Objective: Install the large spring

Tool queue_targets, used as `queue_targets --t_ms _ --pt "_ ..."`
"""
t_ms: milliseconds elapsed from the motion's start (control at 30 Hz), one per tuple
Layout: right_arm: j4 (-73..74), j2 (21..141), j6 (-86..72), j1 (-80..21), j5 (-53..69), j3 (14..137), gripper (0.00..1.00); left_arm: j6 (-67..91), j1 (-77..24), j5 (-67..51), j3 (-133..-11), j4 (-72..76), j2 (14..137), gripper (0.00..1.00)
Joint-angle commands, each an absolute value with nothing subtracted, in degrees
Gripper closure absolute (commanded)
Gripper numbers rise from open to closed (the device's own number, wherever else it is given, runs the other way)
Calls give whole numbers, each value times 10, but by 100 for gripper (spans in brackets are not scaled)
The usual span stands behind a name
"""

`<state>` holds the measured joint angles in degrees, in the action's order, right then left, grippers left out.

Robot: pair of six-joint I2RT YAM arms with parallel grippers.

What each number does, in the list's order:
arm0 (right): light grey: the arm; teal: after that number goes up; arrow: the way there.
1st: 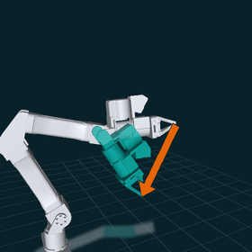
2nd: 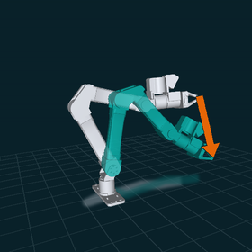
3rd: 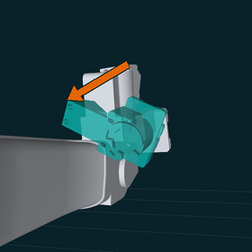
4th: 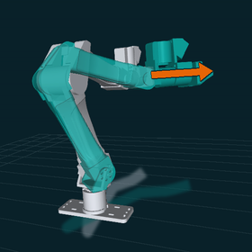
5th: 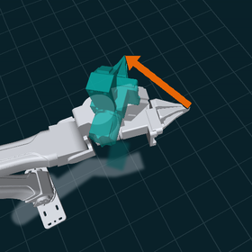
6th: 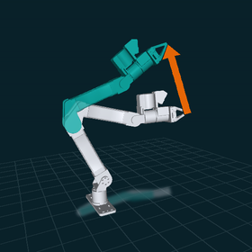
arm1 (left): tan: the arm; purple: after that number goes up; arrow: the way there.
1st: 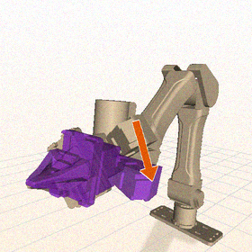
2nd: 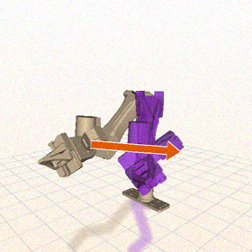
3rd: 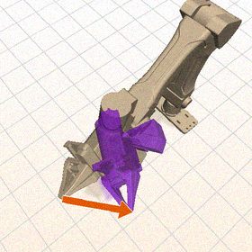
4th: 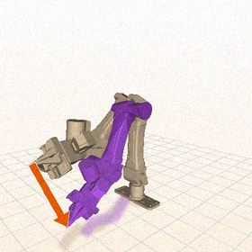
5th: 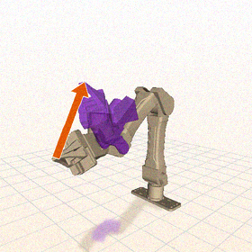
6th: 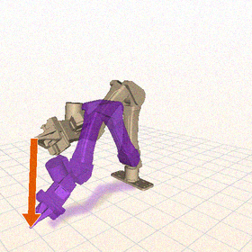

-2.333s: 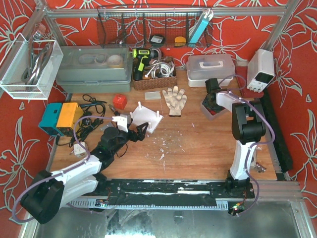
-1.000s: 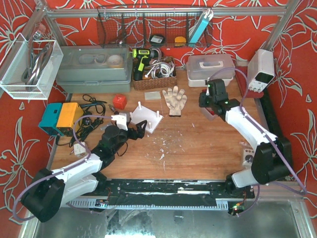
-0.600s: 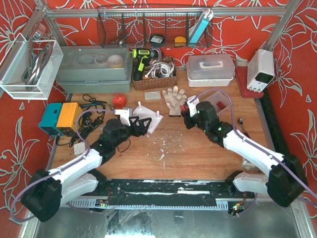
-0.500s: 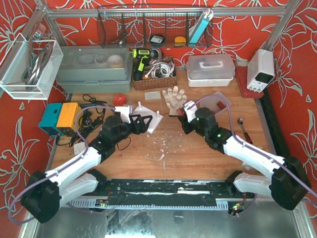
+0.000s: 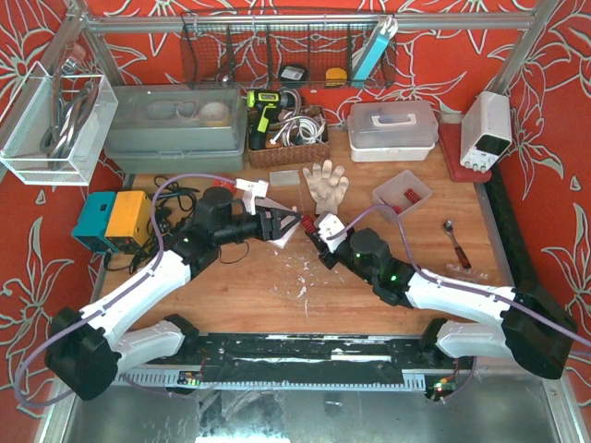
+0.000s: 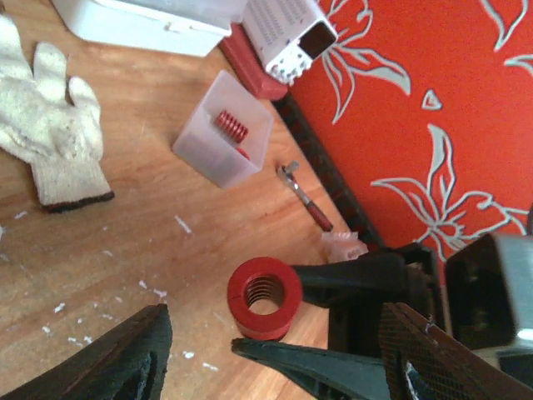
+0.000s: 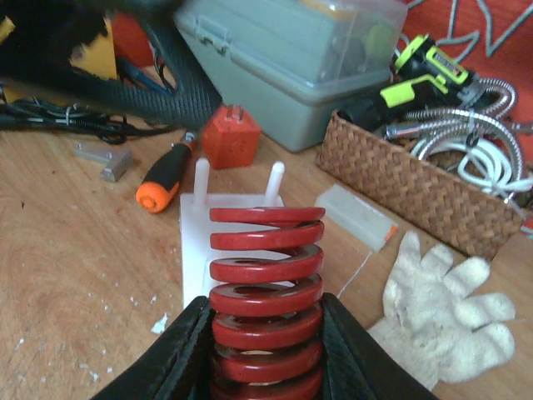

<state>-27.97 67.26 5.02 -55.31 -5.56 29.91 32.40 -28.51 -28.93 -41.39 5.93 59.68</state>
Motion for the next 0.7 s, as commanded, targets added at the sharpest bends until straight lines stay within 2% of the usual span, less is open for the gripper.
queue_targets --t_ms 0,400,667 --pt "-351 665 83 -566 -84 291 100 301 -288 -333 -454 -12 614 31" --pt "-357 679 112 -595 -74 295 100 304 -297 -371 -461 -26 662 35" --pt "-355 687 126 -607 -89 299 100 325 -302 -386 -461 -4 670 47"
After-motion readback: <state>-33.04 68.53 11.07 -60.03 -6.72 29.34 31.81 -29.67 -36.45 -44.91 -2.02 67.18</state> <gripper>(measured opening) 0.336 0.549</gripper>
